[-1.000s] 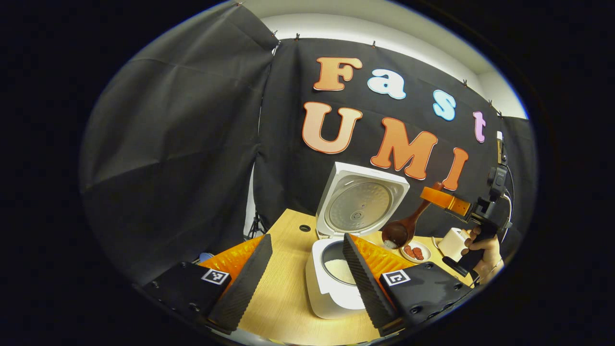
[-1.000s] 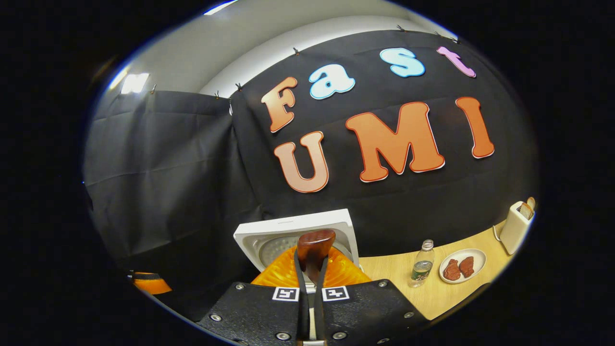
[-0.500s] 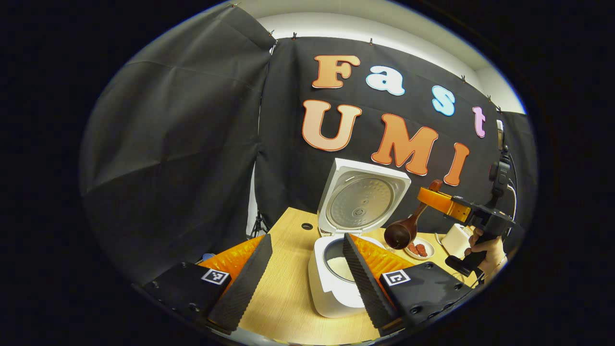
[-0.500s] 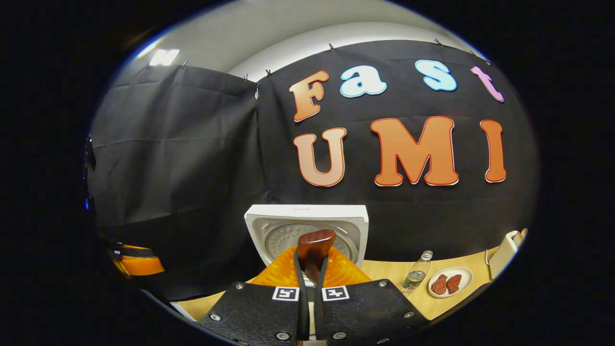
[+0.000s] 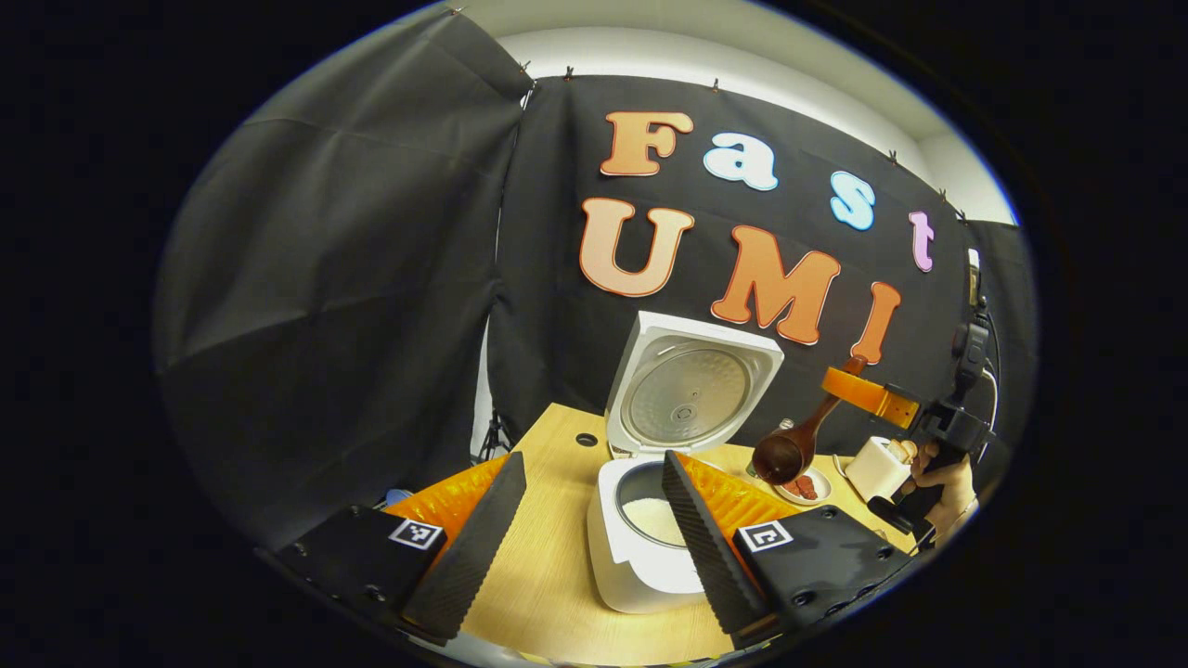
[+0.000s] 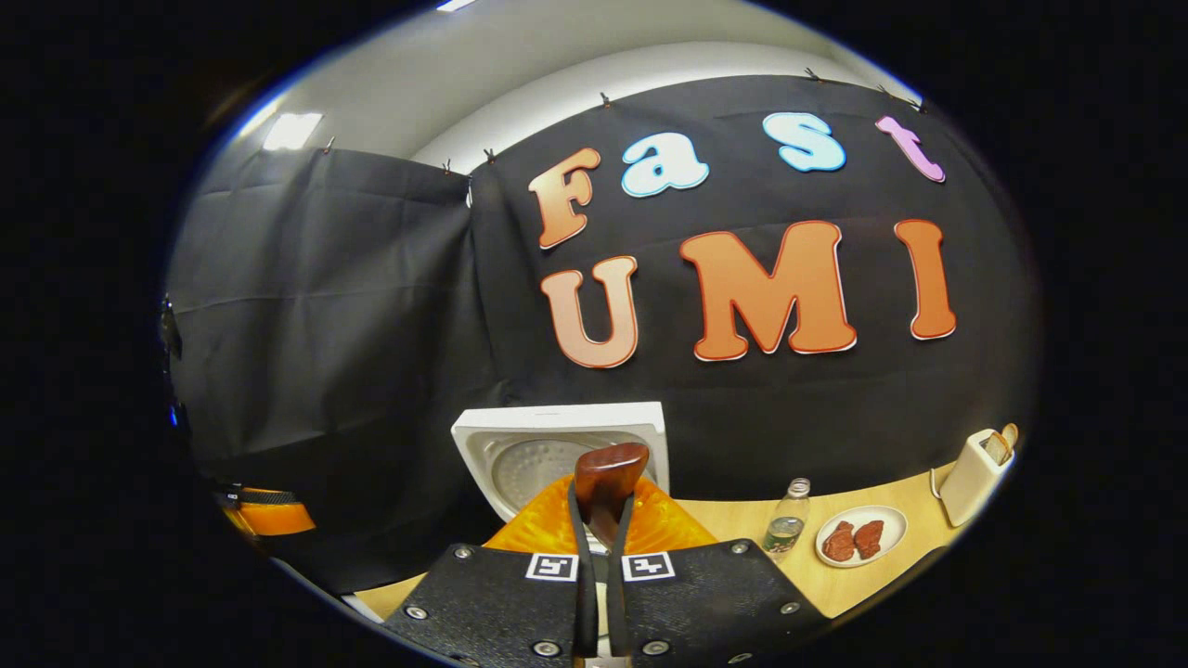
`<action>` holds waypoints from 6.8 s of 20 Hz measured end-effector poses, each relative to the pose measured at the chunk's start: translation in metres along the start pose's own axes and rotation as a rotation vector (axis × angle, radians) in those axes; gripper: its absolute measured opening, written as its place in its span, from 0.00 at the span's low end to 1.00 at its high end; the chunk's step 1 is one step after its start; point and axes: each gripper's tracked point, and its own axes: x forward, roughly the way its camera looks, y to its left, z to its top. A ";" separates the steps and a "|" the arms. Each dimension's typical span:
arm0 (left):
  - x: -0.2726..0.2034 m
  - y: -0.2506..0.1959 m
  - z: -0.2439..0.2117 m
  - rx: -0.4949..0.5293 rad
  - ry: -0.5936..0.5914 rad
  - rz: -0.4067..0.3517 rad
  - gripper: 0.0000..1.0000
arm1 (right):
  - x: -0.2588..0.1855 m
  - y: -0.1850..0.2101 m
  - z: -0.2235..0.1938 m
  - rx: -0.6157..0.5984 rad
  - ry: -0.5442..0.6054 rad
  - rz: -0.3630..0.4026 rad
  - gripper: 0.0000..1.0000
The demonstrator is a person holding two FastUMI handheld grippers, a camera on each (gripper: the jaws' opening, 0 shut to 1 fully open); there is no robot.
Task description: Close the left gripper, press the button to open the rice cooker; take a wooden spoon from the chopstick holder with the right hand, scoop a spoonful of rice and pour it into the rice cooker, then put the wooden spoon back into the chopstick holder.
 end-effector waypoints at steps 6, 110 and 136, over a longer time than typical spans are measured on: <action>-0.006 -0.024 0.001 0.003 -0.005 -0.034 1.00 | -0.037 -0.061 0.007 0.021 -0.014 -0.111 0.04; 0.131 -0.181 -0.024 0.184 0.132 -0.071 1.00 | -0.322 -0.312 0.003 0.053 0.047 -0.708 0.95; 0.108 -0.155 -0.164 0.161 0.348 0.049 1.00 | -0.323 -0.302 -0.063 0.100 0.240 -0.535 0.95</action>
